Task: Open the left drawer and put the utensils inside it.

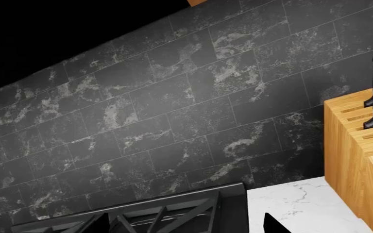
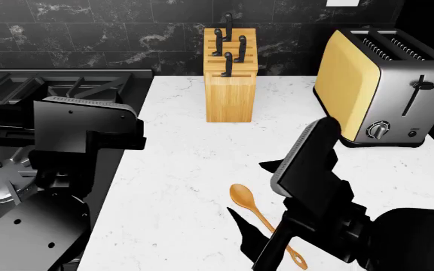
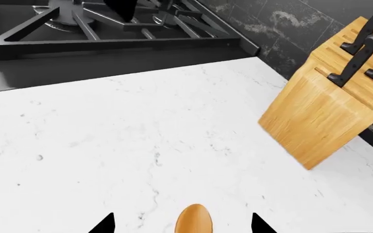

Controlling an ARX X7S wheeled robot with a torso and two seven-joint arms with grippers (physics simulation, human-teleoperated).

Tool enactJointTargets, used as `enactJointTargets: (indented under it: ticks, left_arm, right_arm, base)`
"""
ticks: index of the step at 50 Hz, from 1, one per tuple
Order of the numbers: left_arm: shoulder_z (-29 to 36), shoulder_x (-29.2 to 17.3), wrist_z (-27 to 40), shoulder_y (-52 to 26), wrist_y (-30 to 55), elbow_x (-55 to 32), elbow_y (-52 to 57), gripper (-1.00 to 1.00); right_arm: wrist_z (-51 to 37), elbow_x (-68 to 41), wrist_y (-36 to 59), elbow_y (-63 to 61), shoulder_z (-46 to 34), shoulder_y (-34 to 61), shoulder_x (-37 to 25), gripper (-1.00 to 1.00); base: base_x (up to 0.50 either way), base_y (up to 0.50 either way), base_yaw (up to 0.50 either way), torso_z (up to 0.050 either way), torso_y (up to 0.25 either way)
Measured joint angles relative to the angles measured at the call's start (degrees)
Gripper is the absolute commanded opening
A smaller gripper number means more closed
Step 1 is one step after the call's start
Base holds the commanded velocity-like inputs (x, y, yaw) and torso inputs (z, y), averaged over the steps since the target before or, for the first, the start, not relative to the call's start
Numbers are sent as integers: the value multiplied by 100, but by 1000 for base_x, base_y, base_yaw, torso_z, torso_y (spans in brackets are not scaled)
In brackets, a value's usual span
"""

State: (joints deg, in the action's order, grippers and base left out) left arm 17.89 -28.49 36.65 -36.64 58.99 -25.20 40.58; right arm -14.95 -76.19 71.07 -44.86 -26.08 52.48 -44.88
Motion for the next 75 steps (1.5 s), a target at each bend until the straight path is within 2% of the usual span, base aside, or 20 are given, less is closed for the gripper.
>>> enactJointTargets:
  ticks: [17,30,56,75]
  left_arm:
    - [11,-6,10,0,-15,-8,-25,100]
    - [52,2,17,-5,-47,4,-66,100]
    - [69,-8,40,-7,-62,-3,-80,100]
    - [81,-14,55,-29,-46,-19,-79,100]
  right_arm:
    - [772,1487,-994,307,-357,-897,-19,100]
    - [1085,2158,-1579,561,-590,-1471,-111,100]
    - [1422,2744,-2638,1052,-582,-2324,-298,100]
    - [1755,2898,-3154,1723,-635,-2355,1,100]
  base:
    - [0,0,0,0,0]
    - [0,0,0,0,0]
    - [0,0,0,0,0]
    - [0,0,0,0,0]
